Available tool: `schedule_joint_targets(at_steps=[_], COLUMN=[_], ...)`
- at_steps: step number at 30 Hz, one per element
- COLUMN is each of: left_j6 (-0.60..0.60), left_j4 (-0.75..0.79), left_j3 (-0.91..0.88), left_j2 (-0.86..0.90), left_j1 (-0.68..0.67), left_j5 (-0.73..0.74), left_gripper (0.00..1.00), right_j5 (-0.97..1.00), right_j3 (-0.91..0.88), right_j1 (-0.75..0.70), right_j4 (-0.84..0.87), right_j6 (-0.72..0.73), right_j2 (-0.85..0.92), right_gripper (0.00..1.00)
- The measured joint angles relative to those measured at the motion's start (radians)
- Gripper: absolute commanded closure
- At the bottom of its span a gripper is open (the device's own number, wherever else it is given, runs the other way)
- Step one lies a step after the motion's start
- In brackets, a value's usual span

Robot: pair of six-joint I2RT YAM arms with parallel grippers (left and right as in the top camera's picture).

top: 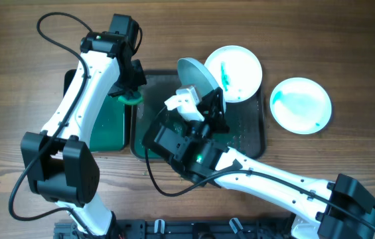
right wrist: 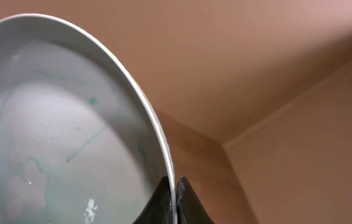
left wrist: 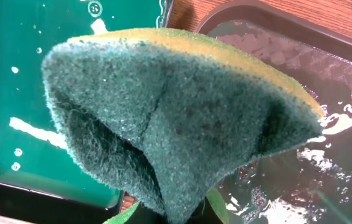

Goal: Clean dirty plates on tray and stack at the side
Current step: 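Carry the plate with right gripper and stack it on the cleaned plate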

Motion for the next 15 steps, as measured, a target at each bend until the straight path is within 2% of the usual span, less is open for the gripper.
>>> schedule_joint_targets(at_steps=[5,7,9,12,15], left_j6=[0.000,0.000,0.000,0.000,0.000], left_j4=[0.000,0.000,0.000,0.000,0.000], left_j3=[0.000,0.000,0.000,0.000,0.000], left_j2=[0.000,0.000,0.000,0.000,0.000], left_j1=[0.000,0.000,0.000,0.000,0.000], left_j5=[0.000,0.001,0.004,0.013,0.023], left_gripper=[0.96,0.96,0.96,0.96,0.96], right_j5=[0.013,-0.047,-0.184,-0.455,-0.774], right_j3=[0.000,0.000,0.003,0.005,0.005], right_j1=[0.000,0.000,-0.009,-0.062,-0.174], right_j4=[0.043,0.031,-0.023,-0.134,-0.163], right_j6=[-0.047,-0.043,0.001,0.161,0.286], right_j2=[0.000,-0.001,-0.002,-0.004,-0.004], right_gripper=[0.96,0.96,0.96,0.96,0.96])
